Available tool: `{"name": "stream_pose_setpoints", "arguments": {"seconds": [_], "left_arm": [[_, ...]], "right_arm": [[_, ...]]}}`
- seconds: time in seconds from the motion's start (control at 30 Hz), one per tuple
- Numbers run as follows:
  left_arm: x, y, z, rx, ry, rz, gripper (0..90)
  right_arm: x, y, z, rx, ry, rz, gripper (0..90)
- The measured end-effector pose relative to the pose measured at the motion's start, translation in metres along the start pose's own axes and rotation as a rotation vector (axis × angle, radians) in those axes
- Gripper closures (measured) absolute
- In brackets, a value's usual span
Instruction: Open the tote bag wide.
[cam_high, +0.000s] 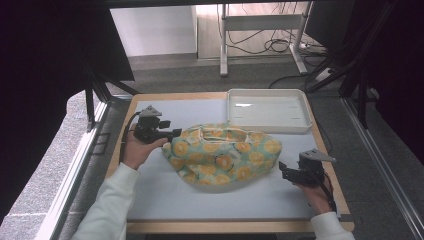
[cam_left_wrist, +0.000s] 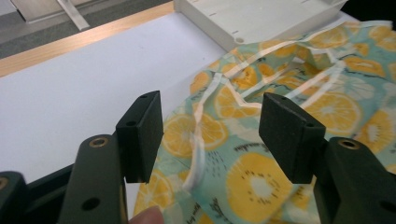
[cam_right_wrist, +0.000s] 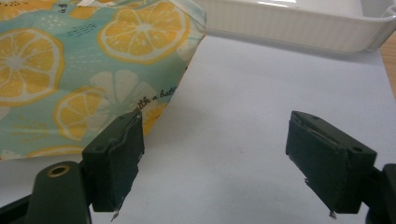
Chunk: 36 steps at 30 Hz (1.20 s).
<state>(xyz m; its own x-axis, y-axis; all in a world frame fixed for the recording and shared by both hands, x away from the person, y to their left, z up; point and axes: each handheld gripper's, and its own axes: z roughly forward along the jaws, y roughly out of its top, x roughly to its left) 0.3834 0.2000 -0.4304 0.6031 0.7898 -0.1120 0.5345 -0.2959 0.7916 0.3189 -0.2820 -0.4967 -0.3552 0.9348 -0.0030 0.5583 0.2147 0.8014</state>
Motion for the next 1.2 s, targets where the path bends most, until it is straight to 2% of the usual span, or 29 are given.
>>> {"name": "stream_pose_setpoints", "arguments": {"seconds": [0.27,0.37,0.73,0.97,1.07,1.2], "left_arm": [[0.005,0.007,0.025,0.051,0.001,0.022,43.9],[0.008,0.009,0.037,0.077,-0.003,0.017,46.6],[0.009,0.009,0.050,0.106,-0.009,0.036,44.8],[0.010,0.007,0.058,0.138,0.006,0.039,46.0],[0.010,0.005,0.061,0.156,0.005,0.046,48.9],[0.011,0.003,0.065,0.173,0.000,0.047,59.4]], "right_arm": [[0.001,0.000,0.001,0.003,-0.004,-0.003,19.2],[0.001,-0.001,0.001,0.008,-0.002,0.000,19.2],[0.000,-0.002,0.003,0.014,-0.007,-0.003,19.2],[0.000,-0.003,0.003,0.022,-0.010,-0.002,19.2],[0.000,-0.003,0.004,0.025,-0.014,-0.001,19.2],[0.000,-0.003,0.004,0.020,-0.010,-0.002,19.2]]}}
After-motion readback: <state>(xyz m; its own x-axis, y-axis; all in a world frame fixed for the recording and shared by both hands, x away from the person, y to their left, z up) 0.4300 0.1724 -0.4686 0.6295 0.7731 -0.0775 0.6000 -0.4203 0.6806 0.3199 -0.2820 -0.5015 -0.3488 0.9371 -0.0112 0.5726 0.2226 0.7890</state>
